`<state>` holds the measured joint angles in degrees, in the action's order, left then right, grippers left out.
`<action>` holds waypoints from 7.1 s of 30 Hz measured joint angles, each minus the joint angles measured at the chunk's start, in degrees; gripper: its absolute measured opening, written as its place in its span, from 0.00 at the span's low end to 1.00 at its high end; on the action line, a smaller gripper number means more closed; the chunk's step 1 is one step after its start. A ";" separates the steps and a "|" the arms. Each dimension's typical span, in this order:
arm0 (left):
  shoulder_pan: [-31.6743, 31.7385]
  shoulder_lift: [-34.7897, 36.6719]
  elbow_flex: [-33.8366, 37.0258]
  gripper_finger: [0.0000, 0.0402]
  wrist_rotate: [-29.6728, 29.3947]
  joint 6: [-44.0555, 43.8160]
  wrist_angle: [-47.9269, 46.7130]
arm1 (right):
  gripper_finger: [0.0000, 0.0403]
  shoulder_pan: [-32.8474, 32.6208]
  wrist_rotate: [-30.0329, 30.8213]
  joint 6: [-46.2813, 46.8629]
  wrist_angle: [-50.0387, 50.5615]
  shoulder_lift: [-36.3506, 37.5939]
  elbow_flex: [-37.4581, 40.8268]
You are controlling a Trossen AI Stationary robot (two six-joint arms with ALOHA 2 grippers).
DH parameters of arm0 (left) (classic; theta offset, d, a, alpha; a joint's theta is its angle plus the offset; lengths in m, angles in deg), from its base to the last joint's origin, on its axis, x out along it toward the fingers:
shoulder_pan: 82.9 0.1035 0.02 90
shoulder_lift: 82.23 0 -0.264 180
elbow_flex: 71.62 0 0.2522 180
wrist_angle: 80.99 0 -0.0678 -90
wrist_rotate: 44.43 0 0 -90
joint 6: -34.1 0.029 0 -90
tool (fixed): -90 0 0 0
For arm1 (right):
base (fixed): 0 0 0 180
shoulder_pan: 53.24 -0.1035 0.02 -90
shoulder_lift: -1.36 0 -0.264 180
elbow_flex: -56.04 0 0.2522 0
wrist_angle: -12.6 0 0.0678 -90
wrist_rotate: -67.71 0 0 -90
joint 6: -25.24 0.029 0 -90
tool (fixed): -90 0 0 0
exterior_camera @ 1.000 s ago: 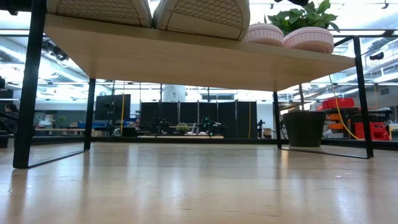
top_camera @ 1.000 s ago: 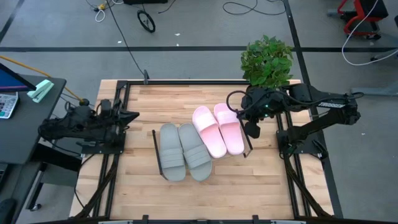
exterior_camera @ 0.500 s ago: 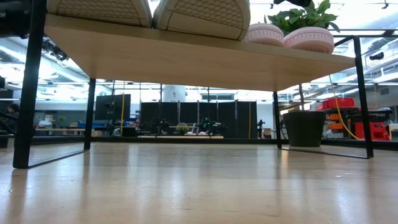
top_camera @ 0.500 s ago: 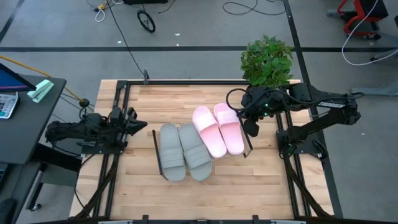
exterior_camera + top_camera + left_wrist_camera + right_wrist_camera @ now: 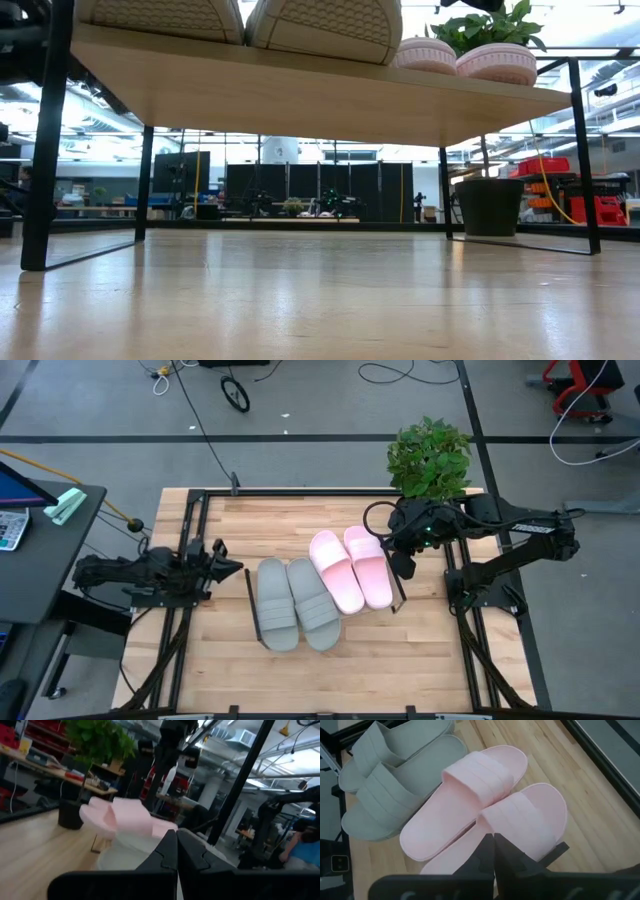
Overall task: Pick and place slides into the shelf
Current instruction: Return to Home Position
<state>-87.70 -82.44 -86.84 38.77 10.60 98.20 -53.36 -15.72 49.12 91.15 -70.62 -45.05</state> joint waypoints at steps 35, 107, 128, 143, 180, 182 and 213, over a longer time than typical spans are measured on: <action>0.00 -0.02 -0.04 0.01 -1.70 4.90 -12.22 | 0.00 0.00 0.00 1.50 2.00 0.02 0.01; 0.00 -0.09 0.02 0.08 -0.79 3.20 -12.29 | 0.00 -2.64 13.66 -7.98 -63.98 71.63 82.01; 0.00 -0.09 0.02 0.08 -0.82 3.24 -12.29 | 0.00 2.98 4.92 -4.86 -71.36 71.59 86.71; 0.02 -0.09 0.02 0.05 -0.86 3.22 -12.29 | 0.00 2.95 -1.07 -7.67 -67.14 71.67 86.66; 0.00 -0.09 0.04 0.08 -0.82 3.23 -12.29 | 0.05 2.95 -6.69 -13.46 -65.70 71.65 86.62; 0.00 -0.09 0.04 0.09 -0.82 3.24 -12.26 | 0.05 2.95 -6.67 -13.49 -65.70 71.65 86.62; 0.00 -0.09 0.04 0.08 -0.82 3.22 -12.29 | 0.05 2.95 -6.64 -13.51 -65.67 71.65 86.62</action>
<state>-87.70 -82.52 -86.79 37.95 13.82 85.92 -50.41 -22.37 35.61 25.47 1.03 41.57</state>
